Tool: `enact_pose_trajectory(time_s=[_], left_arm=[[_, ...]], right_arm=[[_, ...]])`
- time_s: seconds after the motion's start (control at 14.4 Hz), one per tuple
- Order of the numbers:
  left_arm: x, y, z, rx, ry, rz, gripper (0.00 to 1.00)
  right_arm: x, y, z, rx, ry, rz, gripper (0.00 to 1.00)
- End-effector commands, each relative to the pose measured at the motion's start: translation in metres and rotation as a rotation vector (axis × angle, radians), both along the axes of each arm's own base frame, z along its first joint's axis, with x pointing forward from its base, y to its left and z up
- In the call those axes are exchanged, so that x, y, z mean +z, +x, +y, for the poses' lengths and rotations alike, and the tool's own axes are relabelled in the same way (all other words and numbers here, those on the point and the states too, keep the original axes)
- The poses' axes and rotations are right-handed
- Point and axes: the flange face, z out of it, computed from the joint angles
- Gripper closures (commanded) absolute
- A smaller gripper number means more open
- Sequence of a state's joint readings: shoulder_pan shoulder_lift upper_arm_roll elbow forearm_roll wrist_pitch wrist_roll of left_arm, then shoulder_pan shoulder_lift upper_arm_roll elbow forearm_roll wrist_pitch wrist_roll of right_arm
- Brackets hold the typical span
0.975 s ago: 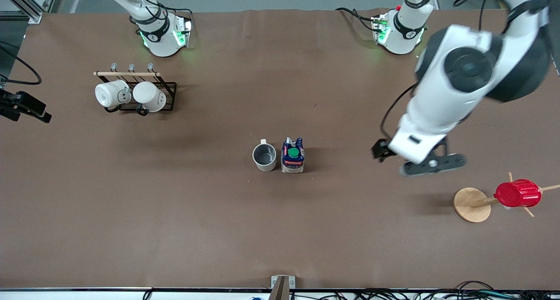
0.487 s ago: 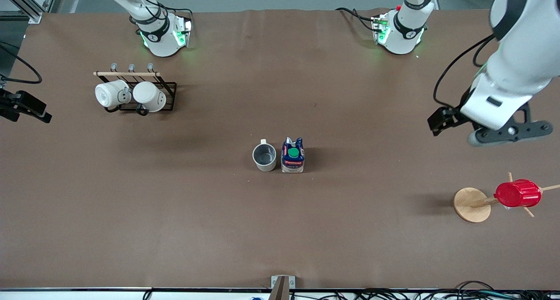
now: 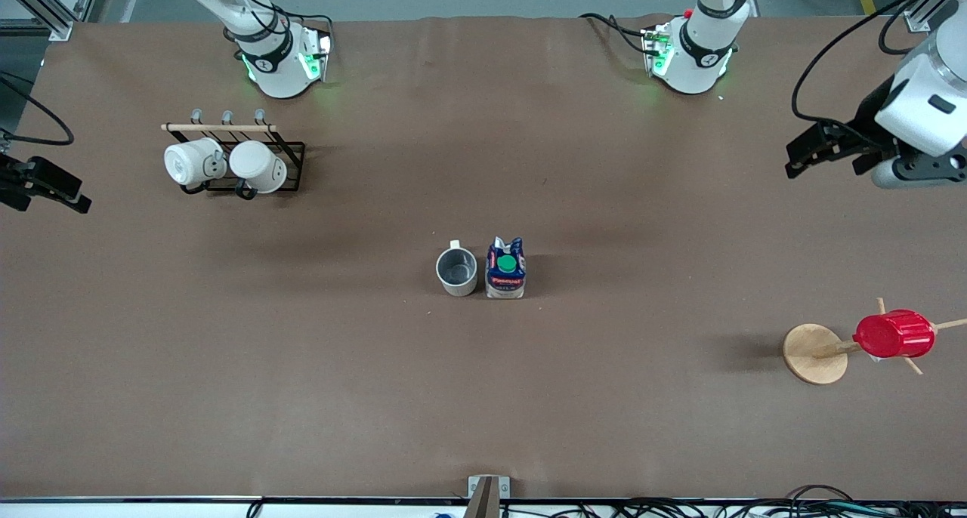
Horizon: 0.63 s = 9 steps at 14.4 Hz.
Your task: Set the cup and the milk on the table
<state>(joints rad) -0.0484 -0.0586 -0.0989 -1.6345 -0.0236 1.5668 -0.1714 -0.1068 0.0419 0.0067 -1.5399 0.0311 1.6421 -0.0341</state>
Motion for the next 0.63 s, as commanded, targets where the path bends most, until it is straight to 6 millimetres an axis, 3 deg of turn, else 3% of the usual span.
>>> enact_pose_trajectory(time_s=[0.0,0.35,0.56], left_arm=[[0.001,-0.023,-0.013,-0.044,-0.002,-0.013,0.00],[0.004,-0.021,-0.007,-0.049,-0.005,-0.015,0.00],[0.012,-0.016,0.006,-0.057,-0.008,-0.031,0.00]], right_arm=[[0.003,0.001,0.002,0.009,-0.013,-0.008,0.08],[0.002,0.001,0.002,0.009,-0.013,-0.005,0.08],[0.002,0.001,0.002,0.008,-0.013,-0.004,0.08]])
